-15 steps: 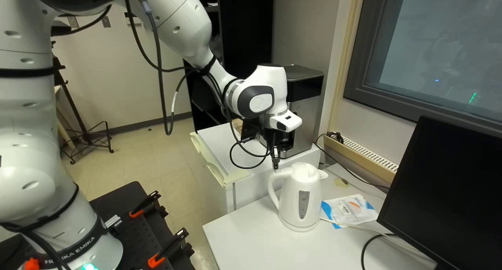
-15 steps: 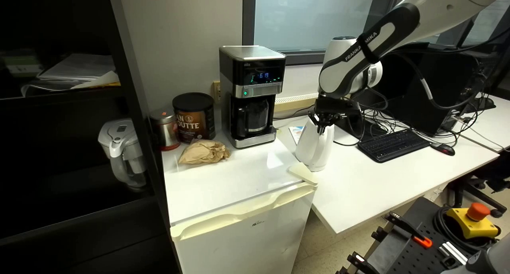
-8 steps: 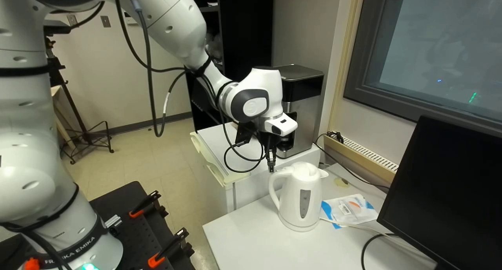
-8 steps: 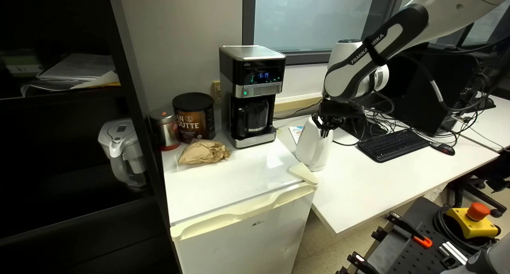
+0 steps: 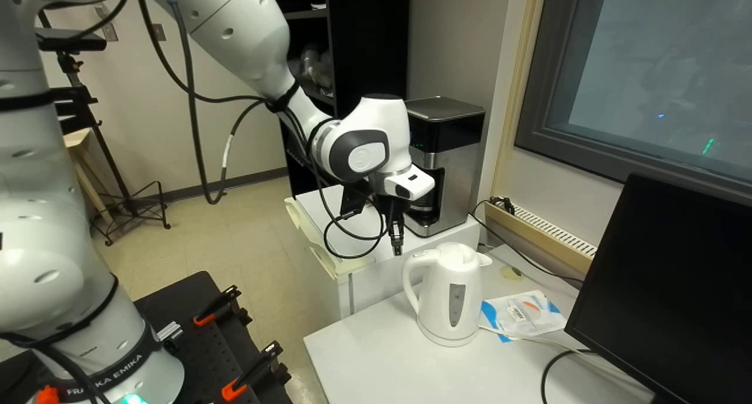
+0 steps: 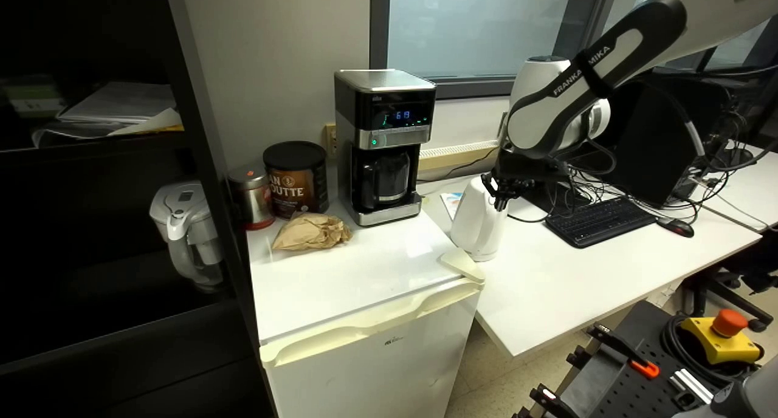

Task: Turn off the kettle.

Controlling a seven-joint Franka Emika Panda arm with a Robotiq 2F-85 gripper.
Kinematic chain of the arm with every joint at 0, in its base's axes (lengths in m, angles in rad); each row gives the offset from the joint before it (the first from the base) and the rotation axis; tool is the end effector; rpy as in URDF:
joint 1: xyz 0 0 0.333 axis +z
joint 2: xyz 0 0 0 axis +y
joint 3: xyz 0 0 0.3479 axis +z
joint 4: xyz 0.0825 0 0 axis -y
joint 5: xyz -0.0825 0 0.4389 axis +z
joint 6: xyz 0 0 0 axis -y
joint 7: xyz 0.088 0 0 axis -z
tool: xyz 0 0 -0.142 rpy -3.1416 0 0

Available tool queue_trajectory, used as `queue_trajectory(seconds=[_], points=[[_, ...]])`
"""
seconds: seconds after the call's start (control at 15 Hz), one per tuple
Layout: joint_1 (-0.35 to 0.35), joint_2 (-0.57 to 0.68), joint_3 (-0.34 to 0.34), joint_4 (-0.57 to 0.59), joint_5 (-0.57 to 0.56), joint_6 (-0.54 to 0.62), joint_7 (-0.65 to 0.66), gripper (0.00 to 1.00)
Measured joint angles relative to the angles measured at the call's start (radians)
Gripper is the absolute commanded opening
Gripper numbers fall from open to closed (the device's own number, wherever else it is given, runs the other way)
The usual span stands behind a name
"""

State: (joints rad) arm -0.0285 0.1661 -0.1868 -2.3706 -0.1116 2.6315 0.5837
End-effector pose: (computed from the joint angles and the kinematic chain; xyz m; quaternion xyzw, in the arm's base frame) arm 0.5445 -0.1204 0.2169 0.9373 -0.3422 0.0554 0.0353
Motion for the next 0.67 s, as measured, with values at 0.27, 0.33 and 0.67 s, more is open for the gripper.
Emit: queue_trajectory(seconds=[0.27,0.33,0.67], points=[[0.002,-0.096,0.002,-0.09,-0.07,0.012,-0.003,0.0],[0.001,-0.12,0.003,-0.112,-0.091,0.014,-0.003,0.0],[-0.027,-0.225,0.026,-0.219,-0.177,0.034,-0.003,0.0]])
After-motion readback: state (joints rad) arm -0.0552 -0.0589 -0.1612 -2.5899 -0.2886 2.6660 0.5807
